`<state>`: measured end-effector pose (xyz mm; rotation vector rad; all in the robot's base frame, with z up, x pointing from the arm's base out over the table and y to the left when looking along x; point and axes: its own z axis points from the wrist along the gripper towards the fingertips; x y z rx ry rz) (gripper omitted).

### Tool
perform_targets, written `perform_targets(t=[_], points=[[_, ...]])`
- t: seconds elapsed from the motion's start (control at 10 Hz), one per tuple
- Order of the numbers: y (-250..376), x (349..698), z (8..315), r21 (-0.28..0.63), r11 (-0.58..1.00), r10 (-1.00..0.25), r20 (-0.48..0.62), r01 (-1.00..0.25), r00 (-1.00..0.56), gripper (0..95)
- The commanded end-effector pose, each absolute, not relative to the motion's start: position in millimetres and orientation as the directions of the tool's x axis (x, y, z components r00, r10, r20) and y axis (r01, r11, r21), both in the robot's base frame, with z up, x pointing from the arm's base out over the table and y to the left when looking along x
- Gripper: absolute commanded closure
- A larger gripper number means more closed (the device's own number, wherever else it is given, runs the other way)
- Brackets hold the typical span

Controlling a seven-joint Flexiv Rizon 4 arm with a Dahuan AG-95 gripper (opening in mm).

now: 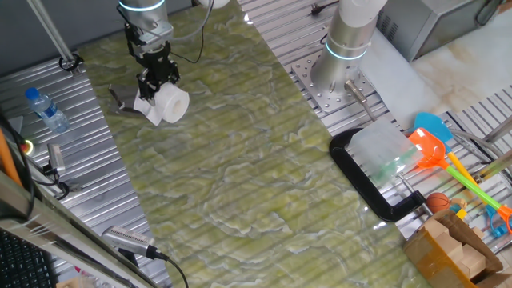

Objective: Put the toilet paper on its holder

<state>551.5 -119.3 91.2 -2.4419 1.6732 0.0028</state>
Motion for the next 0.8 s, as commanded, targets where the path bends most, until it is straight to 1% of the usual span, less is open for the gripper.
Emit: perform_targets(t=[0.1, 0.5, 0.8], points=[[-119.3, 552.1, 91.2, -0.146, -0.362, -0.923, -0.082, -0.92, 0.376, 95.0], [-119.3, 552.1, 91.1, -0.151, -0.378, -0.917, -0.074, -0.914, 0.391, 95.0], [-118.9, 552.2, 90.8, -0.155, -0.389, -0.907, -0.108, -0.908, 0.407, 95.0]])
